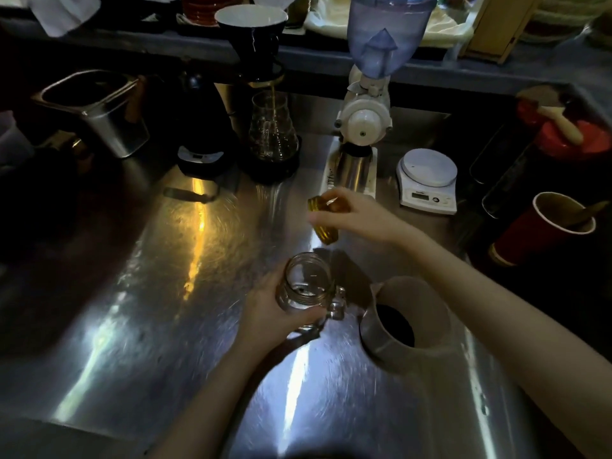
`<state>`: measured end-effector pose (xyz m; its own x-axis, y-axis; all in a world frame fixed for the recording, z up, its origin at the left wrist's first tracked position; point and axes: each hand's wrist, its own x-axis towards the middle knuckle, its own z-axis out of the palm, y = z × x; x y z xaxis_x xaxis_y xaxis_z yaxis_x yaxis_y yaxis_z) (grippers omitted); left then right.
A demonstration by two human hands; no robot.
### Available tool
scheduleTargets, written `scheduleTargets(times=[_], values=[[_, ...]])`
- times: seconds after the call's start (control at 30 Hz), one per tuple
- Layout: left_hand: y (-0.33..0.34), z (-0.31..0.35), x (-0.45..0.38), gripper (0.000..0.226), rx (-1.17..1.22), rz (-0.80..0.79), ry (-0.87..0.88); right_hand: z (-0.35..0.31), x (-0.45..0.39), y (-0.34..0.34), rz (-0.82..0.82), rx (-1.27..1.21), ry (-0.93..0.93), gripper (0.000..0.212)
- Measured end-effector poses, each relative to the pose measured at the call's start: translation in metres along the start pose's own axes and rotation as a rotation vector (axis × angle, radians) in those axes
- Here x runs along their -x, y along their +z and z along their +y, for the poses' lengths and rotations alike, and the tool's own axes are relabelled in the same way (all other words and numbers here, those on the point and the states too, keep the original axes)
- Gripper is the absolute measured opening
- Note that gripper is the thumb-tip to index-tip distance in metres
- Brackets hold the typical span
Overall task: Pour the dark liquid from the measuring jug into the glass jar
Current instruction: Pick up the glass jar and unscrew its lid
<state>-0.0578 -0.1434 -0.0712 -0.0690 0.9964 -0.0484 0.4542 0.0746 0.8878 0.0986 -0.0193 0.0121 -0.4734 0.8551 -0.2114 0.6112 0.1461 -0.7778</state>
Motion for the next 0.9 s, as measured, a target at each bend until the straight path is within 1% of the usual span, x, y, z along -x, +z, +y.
scheduleTargets(times=[0.07, 0.1, 0.2, 0.27, 0.4, 0.47, 0.5, 0.6, 0.73, 0.8, 0.83, 0.9], values=[[0.001, -0.003, -0.001, 0.074, 0.011, 0.011, -0.007, 0.023, -0.014, -0.003, -0.016, -0.036, 0.043, 0.076], [0.001, -0.004, -0.001, 0.074, 0.013, 0.019, -0.004, 0.034, -0.020, -0.002, -0.028, -0.021, 0.064, 0.075], [0.003, -0.007, -0.001, 0.077, 0.028, 0.032, -0.027, 0.063, -0.032, 0.006, -0.119, 0.066, 0.109, 0.081], [0.003, -0.010, -0.001, 0.082, 0.036, 0.025, -0.049, 0.076, -0.037, 0.012, -0.185, 0.168, 0.112, 0.085], [0.003, -0.012, -0.001, 0.089, 0.044, 0.010, -0.073, 0.088, -0.037, 0.016, -0.253, 0.294, 0.060, 0.087], [0.004, -0.013, -0.001, 0.091, 0.043, 0.002, -0.080, 0.090, -0.034, 0.018, -0.278, 0.432, 0.010, 0.090], [0.004, -0.013, -0.001, 0.093, 0.041, -0.004, -0.085, 0.089, -0.033, 0.018, -0.291, 0.523, -0.019, 0.088], [0.004, -0.013, -0.001, 0.092, 0.037, -0.011, -0.085, 0.089, -0.033, 0.020, -0.334, 0.725, -0.075, 0.080], [0.004, -0.011, 0.000, 0.089, 0.061, -0.019, -0.083, 0.083, -0.033, 0.022, -0.360, 0.854, -0.087, 0.085], [0.004, -0.008, 0.002, 0.088, 0.060, -0.031, -0.087, 0.074, -0.034, 0.019, -0.374, 0.812, -0.062, 0.086], [0.004, -0.007, 0.004, 0.091, 0.080, -0.038, -0.085, 0.067, -0.034, 0.018, -0.373, 0.735, -0.047, 0.081], [0.007, 0.003, 0.008, 0.105, 0.169, -0.040, -0.118, 0.050, -0.034, 0.017, -0.346, 0.509, -0.026, 0.054]])
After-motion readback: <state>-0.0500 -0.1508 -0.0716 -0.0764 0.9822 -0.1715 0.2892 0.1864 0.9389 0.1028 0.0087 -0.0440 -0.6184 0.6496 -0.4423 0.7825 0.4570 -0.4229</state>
